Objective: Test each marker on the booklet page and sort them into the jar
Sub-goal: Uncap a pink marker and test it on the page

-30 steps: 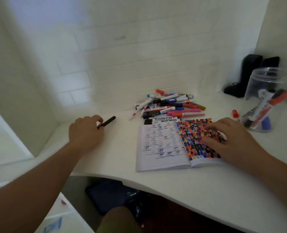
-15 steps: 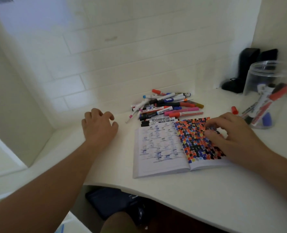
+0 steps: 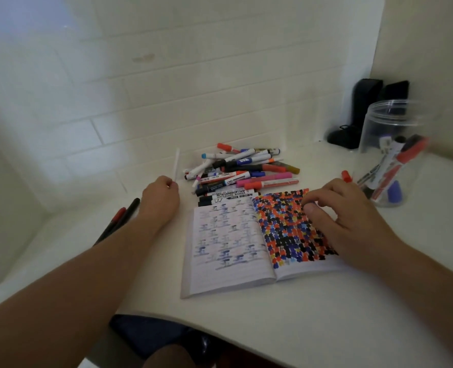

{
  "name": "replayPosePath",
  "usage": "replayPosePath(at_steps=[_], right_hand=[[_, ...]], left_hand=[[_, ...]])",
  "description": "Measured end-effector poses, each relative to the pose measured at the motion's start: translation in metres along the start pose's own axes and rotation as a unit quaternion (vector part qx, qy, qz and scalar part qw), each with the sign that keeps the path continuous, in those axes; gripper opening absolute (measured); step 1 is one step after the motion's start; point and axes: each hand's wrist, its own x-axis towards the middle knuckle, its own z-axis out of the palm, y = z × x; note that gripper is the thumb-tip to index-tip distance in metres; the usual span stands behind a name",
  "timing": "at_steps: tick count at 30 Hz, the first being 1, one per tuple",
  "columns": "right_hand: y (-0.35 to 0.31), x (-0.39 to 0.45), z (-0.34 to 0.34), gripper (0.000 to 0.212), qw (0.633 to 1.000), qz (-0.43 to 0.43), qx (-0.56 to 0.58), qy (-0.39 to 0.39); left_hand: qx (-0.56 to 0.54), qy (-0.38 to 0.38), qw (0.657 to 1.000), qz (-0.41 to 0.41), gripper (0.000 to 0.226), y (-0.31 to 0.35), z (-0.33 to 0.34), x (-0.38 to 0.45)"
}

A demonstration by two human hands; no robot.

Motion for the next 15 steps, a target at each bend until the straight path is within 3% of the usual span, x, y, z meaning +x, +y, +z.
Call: replayPosePath(at_steps=[2,6,10,12,15], right_hand=[[-0.004,0.001,-0.001,0.033,1.000,-0.003,0.005,0.008],[-0.013,0.001,-0.002,0.041,1.000,-0.017,0.018,-0.014],[-0.012,0.000,-0.006,0.039,0.990,0.033,0.133,-0.028],[-0.014,-0.001,-0.009,0.030,0.971,0.053,0.234,-0.014],[-0.016,-0.003,-0.016,0.010,0.941,0.089,0.326,0.023]], left_hand=[[-0.109,0.019,0.994,0.014,0.022,0.009,-0.006,-0.012],[-0.229,-0.018,0.959,0.167,0.020,0.055,-0.012,-0.060],[-0.163,-0.191,0.908,0.335,0.018,0.104,-0.002,-0.116],[-0.116,-0.224,0.884,0.394,0.017,0.118,0.007,-0.134],[-0.105,-0.229,0.875,0.413,0.018,0.127,0.020,-0.142]])
